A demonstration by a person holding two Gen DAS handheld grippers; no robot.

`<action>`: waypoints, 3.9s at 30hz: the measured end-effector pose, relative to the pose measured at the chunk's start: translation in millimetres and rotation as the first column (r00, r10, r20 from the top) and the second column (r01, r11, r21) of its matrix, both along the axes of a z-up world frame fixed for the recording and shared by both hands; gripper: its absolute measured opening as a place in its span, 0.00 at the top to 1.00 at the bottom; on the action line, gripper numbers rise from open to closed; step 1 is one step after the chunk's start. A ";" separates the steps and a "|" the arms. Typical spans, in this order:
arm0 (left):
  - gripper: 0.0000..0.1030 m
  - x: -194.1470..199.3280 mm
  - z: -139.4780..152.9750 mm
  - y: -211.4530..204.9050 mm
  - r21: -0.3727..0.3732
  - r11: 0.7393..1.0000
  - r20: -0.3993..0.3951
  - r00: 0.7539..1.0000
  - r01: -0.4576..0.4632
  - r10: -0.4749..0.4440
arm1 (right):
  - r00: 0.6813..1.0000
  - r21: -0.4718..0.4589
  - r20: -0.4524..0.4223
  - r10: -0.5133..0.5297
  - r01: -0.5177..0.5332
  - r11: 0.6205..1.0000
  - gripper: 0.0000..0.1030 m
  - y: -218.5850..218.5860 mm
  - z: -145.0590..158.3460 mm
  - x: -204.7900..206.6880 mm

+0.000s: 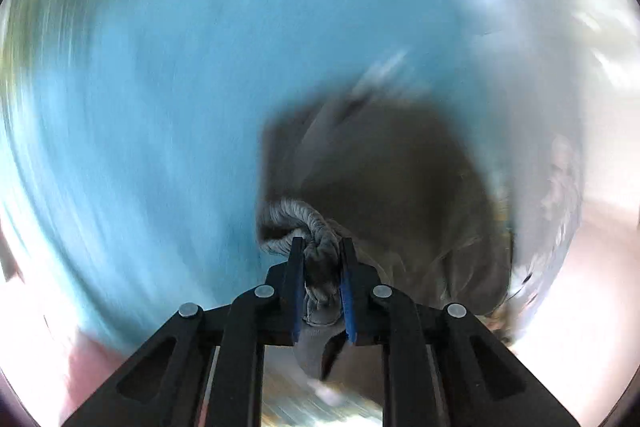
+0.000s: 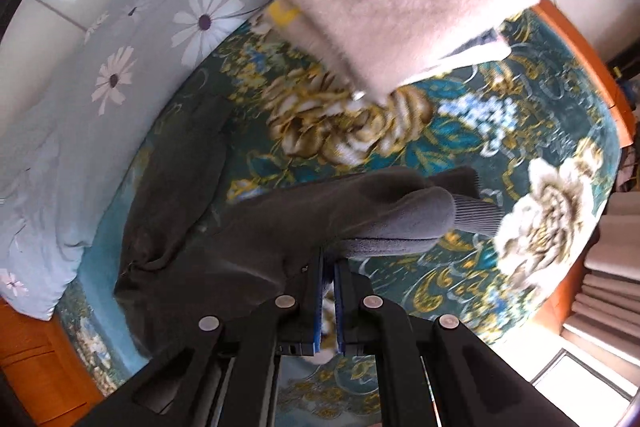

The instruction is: Fold clothes

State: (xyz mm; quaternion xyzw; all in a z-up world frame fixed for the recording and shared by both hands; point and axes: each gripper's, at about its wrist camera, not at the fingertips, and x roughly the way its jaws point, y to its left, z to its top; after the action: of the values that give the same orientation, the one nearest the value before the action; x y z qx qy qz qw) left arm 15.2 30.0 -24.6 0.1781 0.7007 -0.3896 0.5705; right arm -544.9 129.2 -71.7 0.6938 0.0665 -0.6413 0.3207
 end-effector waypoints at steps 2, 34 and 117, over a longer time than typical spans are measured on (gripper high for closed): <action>0.84 20.5 56.6 -6.1 -0.153 0.986 0.087 0.995 0.064 -0.051 | 1.000 -0.029 0.018 0.010 -0.010 1.000 0.95 0.9 0.1 12.0; 0.84 112.4 -5.0 100.8 0.145 0.978 0.095 0.986 -0.150 0.138 | 0.996 -0.019 -0.026 0.084 -0.085 0.996 0.95 11.6 -5.6 72.0; 0.54 127.9 -64.4 22.7 0.178 0.887 -0.120 0.886 -0.426 0.449 | 0.994 0.033 0.100 0.032 -0.035 0.999 0.49 -238.0 -88.7 34.1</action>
State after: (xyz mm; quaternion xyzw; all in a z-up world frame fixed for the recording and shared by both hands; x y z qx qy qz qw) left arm 143.1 52.7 -89.0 0.0254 0.7922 -0.2111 0.5720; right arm -510.8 -108.8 -160.4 0.7293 0.0732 -0.5992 0.3222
